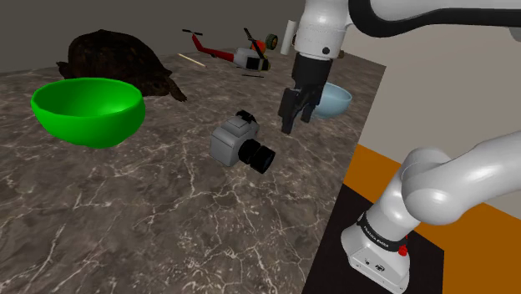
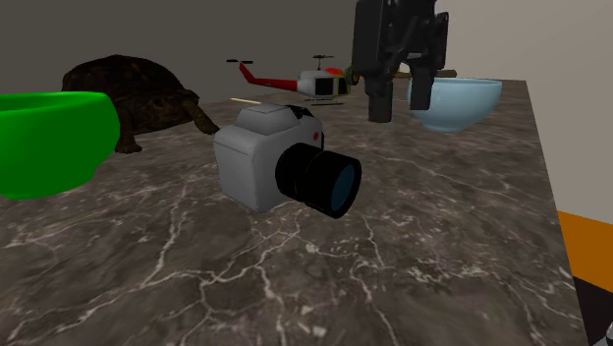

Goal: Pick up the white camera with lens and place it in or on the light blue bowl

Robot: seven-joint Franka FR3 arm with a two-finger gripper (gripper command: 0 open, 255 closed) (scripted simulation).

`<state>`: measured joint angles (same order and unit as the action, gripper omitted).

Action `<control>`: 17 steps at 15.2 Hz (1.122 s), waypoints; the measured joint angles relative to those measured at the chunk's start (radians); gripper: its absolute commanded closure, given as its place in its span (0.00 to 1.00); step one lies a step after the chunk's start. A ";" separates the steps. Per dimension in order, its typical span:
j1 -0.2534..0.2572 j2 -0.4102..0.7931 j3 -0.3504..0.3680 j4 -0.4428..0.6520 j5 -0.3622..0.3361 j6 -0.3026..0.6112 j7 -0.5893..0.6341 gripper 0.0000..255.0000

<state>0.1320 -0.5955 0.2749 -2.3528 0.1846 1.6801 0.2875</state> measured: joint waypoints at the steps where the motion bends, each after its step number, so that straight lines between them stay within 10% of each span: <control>1: 0.008 0.019 0.022 0.011 0.008 0.019 0.017 0.00; 17: 0.052 0.207 0.201 0.070 0.017 0.235 0.151 0.00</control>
<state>0.1836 -0.3883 0.4757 -2.2827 0.2013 1.9147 0.4388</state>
